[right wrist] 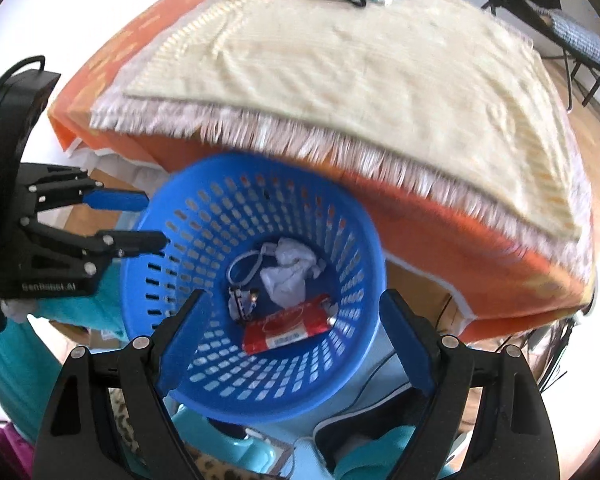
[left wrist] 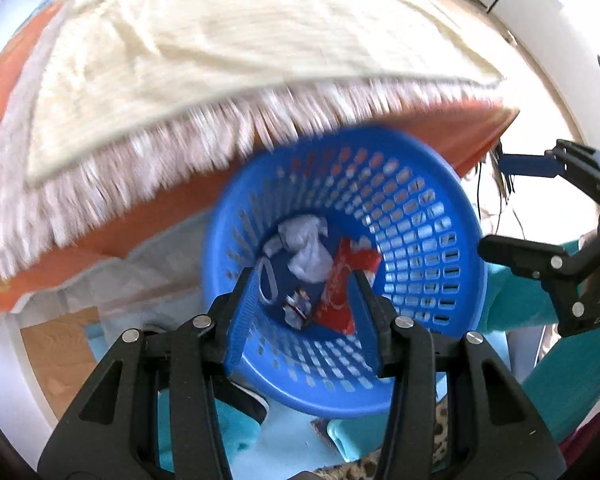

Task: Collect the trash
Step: 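Move both tools back over the towel toward the remaining trash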

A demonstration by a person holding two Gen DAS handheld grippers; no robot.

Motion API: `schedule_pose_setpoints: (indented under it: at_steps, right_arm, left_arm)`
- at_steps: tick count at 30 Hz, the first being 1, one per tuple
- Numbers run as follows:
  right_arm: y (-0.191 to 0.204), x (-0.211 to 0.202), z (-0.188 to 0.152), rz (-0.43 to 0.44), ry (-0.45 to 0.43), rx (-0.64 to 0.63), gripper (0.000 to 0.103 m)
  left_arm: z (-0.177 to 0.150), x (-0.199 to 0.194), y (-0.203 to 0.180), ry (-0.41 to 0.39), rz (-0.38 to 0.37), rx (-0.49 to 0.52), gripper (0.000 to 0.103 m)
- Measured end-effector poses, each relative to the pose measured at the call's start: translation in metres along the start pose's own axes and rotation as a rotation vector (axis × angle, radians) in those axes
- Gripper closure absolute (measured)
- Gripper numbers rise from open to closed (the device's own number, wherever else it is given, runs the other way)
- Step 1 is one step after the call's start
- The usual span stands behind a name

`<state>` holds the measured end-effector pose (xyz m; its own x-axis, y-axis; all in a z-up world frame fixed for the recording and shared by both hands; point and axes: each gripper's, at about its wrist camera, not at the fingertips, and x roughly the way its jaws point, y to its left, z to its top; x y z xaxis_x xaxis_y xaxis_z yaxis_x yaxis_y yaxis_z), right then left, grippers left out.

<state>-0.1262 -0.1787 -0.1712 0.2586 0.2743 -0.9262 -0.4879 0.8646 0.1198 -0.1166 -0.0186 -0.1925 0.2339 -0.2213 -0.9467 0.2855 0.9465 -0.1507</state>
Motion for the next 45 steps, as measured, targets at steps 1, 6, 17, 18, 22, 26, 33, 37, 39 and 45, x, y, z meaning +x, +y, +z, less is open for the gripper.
schedule_pose_setpoints:
  at_steps: [1,6,17,18,22,26,33,37,39,45]
  right_arm:
    - [-0.002,-0.003,0.004,-0.003,-0.009,-0.003,0.017]
    - [-0.014,-0.015,0.029,-0.006,-0.052,0.009,0.017]
    - [-0.055,-0.031,0.102,-0.029,-0.152,0.06,0.017]
    - [-0.058,-0.031,0.109,-0.029,-0.162,0.062,0.017]
    - [-0.07,-0.03,0.139,-0.038,-0.203,0.05,0.017]
    - [-0.084,-0.026,0.169,-0.039,-0.232,0.043,0.017]
    - [-0.108,-0.005,0.228,0.0,-0.244,0.076,0.017]
    - [-0.115,0.01,0.252,0.029,-0.247,0.085,0.017]
    - [-0.119,0.021,0.264,0.033,-0.243,0.085,0.017]
    - [-0.13,0.051,0.289,0.073,-0.219,0.106,0.017]
  left_arm:
    - [0.005,-0.004,0.003,-0.01,0.002,-0.004,0.056]
    - [0.035,-0.024,0.02,-0.064,0.008,-0.028,0.056]
    - [0.121,-0.049,0.052,-0.185,0.019,-0.058,0.056]
    - [0.131,-0.049,0.055,-0.195,0.021,-0.059,0.056]
    - [0.165,-0.05,0.066,-0.223,0.014,-0.075,0.056]
    - [0.202,-0.048,0.081,-0.247,0.013,-0.101,0.056]
    - [0.261,-0.034,0.106,-0.266,-0.001,-0.133,0.056]
    - [0.291,-0.024,0.119,-0.278,-0.011,-0.152,0.056]
    - [0.306,-0.016,0.126,-0.278,-0.018,-0.167,0.056]
    - [0.343,0.009,0.139,-0.269,-0.054,-0.209,0.056]
